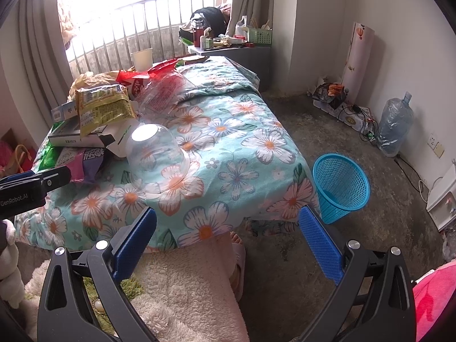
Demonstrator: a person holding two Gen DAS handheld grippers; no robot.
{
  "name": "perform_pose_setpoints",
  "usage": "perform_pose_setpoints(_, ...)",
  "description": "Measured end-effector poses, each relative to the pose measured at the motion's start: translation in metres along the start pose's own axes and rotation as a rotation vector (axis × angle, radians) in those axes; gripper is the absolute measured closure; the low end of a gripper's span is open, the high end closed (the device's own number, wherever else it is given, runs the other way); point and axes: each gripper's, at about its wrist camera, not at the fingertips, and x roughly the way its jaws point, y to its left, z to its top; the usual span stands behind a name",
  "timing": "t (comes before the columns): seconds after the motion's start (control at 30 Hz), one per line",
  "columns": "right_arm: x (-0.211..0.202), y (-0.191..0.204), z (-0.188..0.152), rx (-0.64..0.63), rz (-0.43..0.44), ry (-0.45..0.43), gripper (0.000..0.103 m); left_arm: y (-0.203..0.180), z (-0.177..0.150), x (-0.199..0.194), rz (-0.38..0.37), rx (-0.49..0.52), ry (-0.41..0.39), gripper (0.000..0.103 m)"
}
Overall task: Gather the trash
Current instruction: 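Grasp the yellow snack bag with the left gripper while the right grasps the clear bowl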
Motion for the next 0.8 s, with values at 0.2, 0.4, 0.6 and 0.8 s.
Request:
perform_pose_setpoints(0.2, 0.010, 0.024, 0.017, -0.029, 0.081, -0.077, 0.005, 0.033, 0.007, -0.010, -0.050, 0.006, -0.163, 0.009)
perform_pose_setpoints(0.4, 0.041, 0.055, 0.028, -0.094, 0.138, -0.009, 0.006, 0.068, 0.002, -0.010, -0.075, 0.008, -0.238, 0.009)
perform_pose_setpoints(0.6, 0.066, 0.068, 0.038, -0.106, 0.165, 0.038, 0.006, 0.088, 0.005, -0.004, -0.117, -0.017, -0.242, 0.009)
perform_pose_setpoints(0.8, 0.085, 0.069, 0.046, -0.100, 0.194, 0.058, 0.012, 0.075, 0.034, -0.003, -0.319, -0.013, -0.272, 0.009)
